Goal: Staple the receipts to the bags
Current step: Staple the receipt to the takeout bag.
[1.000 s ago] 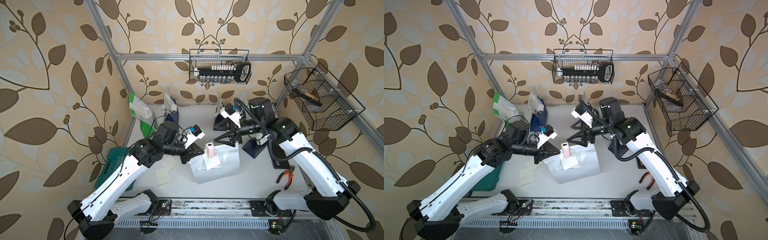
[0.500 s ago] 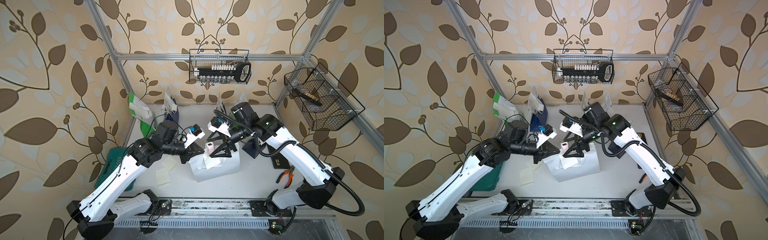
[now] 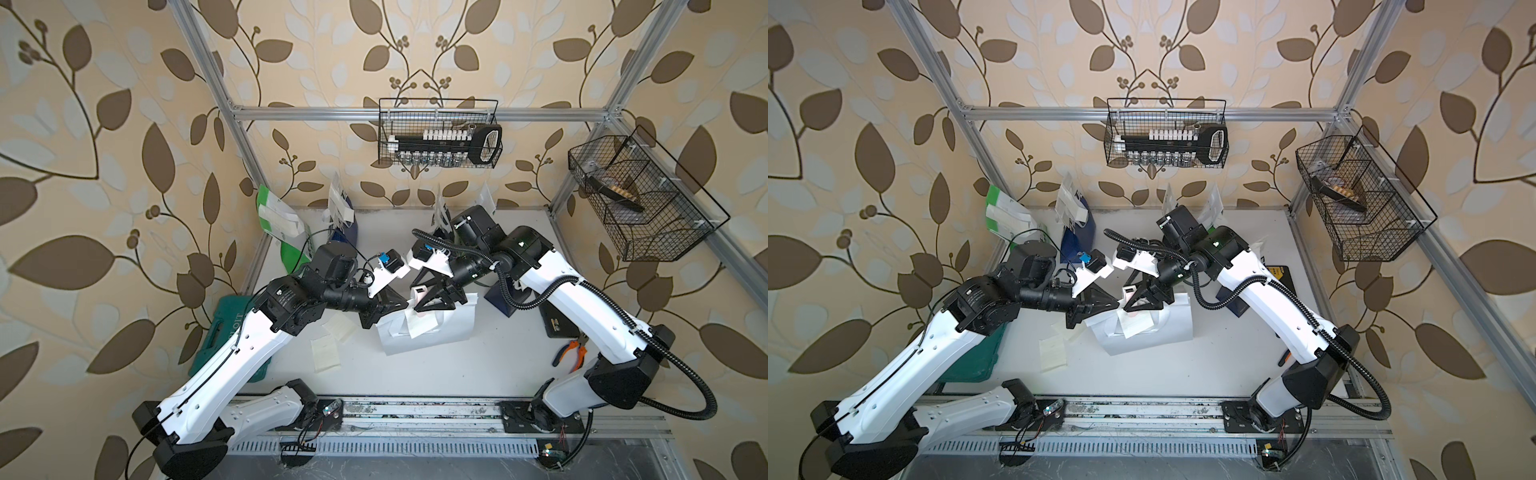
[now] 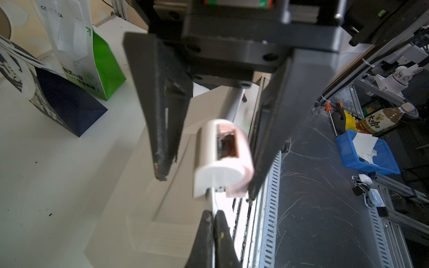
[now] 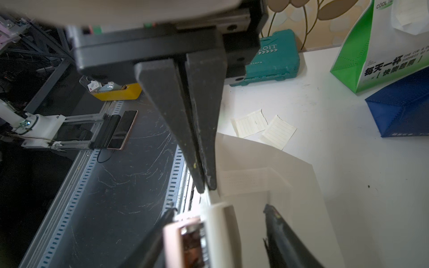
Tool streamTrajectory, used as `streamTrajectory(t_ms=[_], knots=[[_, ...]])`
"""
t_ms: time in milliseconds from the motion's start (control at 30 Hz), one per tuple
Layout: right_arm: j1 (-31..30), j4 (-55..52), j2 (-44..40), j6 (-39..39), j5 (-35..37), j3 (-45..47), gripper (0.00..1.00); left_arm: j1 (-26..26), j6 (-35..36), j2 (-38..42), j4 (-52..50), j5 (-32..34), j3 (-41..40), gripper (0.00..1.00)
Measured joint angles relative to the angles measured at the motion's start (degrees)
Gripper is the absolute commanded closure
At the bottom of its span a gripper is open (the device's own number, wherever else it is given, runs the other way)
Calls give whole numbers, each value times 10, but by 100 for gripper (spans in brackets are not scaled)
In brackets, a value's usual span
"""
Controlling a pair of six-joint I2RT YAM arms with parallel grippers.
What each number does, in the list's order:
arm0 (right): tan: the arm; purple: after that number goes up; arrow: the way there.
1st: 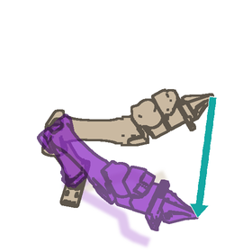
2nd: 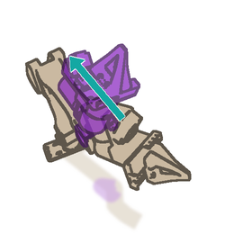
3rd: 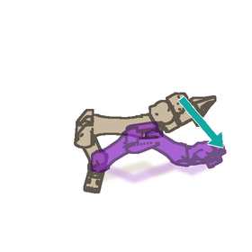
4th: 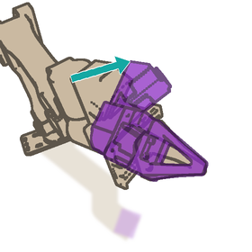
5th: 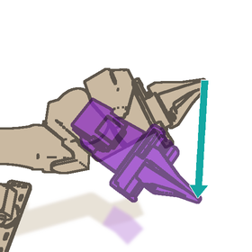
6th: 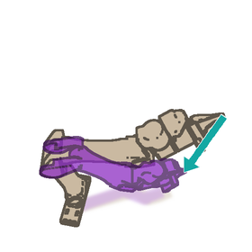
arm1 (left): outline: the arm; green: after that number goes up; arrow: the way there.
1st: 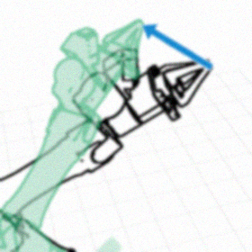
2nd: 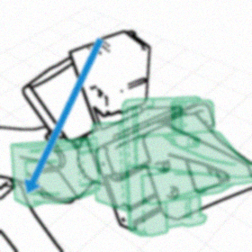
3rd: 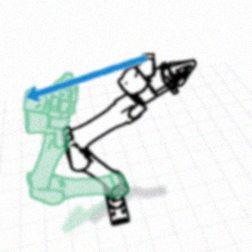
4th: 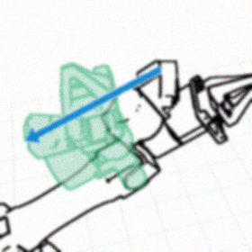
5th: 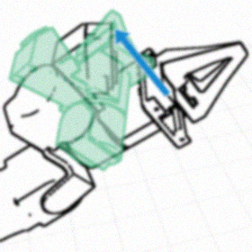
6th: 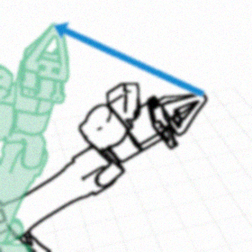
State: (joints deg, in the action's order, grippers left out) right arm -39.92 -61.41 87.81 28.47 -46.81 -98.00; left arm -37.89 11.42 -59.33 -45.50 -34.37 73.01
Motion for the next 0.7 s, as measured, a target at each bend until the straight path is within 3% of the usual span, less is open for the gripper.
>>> streamTrajectory(t_ms=[33,67,267,300,333,367,433,500,700], knots=[[0,3,-1,-2,3,0,96,1,-3,0,0,3,0,100],[0,7,-4,-4,5,3,100,0,-5,0,0,4,0,100],[3,66,-33,-38,10,46,100,1,-15,1,4,9,4,100],[4,75,-36,-43,10,50,93,1,-15,1,5,10,5,100],[4,87,-40,-52,12,58,60,1,-16,1,7,15,5,100],[5,99,-44,-63,15,65,46,1,-16,1,9,18,5,100],[6,122,-51,-79,22,74,29,1,-16,1,11,20,5,100],[7,149,-56,-92,35,76,22,0,-16,2,14,20,5,100],[9,241,-115,-146,86,112,17,0,-20,3,26,32,5,100]])
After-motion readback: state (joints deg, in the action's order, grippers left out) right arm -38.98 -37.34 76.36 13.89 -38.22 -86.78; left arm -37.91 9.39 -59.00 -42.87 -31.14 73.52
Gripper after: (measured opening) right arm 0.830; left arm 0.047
